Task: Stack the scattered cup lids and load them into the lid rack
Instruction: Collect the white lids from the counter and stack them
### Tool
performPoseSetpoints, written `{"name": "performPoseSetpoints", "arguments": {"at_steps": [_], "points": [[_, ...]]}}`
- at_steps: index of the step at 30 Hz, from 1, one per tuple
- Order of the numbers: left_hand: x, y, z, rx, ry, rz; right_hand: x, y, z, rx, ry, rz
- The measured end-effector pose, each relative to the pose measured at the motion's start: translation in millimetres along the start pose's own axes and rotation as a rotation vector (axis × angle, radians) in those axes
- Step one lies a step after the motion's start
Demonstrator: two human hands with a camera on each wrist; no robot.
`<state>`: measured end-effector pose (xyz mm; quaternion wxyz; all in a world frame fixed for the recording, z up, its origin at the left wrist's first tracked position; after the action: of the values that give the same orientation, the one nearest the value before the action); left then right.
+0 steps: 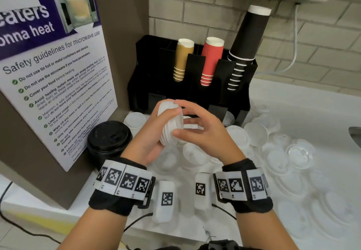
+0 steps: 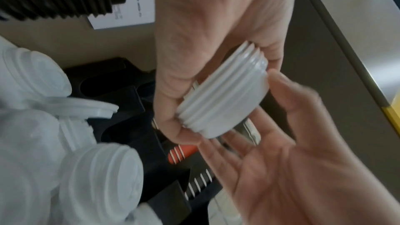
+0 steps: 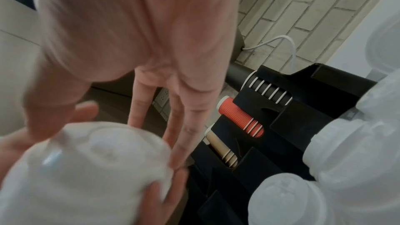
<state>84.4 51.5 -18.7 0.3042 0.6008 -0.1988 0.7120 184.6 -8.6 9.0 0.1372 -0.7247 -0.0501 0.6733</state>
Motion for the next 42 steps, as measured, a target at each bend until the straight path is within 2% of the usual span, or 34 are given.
{"name": "performPoseSetpoints", "arguments": {"at_steps": [3,5,7,10,12,17,21,26,28,30,34,38,42], "points": [[16.8,-1.4,-24.7,0.150,0.002,0.064,4.3,-6.6,-19.1,0.093,0.082,0.066],[33.1,1.0,-39.8,0.211,-0.029,0.105,10.2,-10.7,-40.8,0.160,0.227,0.111],[46.9,4.6,-51.3,0.237,-0.040,0.140,21.8,-14.7,-56.0,0.130,0.438,0.204],[57.6,8.5,-60.4,0.246,-0.026,0.177,42.2,-20.7,-63.5,0.020,0.691,0.345],[60.1,11.2,-62.8,0.245,-0.021,0.184,49.2,-27.8,-54.3,-0.059,0.776,0.380],[62.7,14.7,-65.9,0.275,0.006,0.198,68.7,-57.4,9.0,-0.362,0.914,0.327],[59.7,15.5,-63.1,0.291,0.007,0.180,96.9,-69.7,55.9,-0.661,1.219,0.316],[56.7,16.7,-61.9,0.310,-0.017,0.177,103.5,-84.0,72.5,-0.854,1.568,0.163],[56.8,17.1,-63.1,0.314,-0.020,0.175,108.4,-85.7,73.0,-0.902,1.595,0.164],[58.2,17.5,-65.0,0.312,-0.019,0.182,111.3,-86.9,74.4,-0.932,1.595,0.099],[61.6,17.9,-72.5,0.332,-0.018,0.192,112.1,-90.5,74.4,-0.923,1.555,0.008],[65.4,15.9,-78.5,0.354,-0.019,0.219,100.8,-100.2,68.3,-0.730,1.301,-0.013],[64.6,13.2,-80.3,0.379,-0.038,0.242,79.7,-111.2,47.6,-0.487,0.860,0.072]]}}
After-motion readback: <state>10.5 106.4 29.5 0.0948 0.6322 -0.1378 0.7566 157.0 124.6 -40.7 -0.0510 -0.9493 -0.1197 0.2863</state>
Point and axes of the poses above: each hand's wrist, its own y-axis away from the middle knuckle, its own z-axis out of the palm, x = y × z, the point moved 6 cm from there along -y, towards the middle knuckle, and after that the axes turned 15 degrees about -y, right-handed, at the moved point
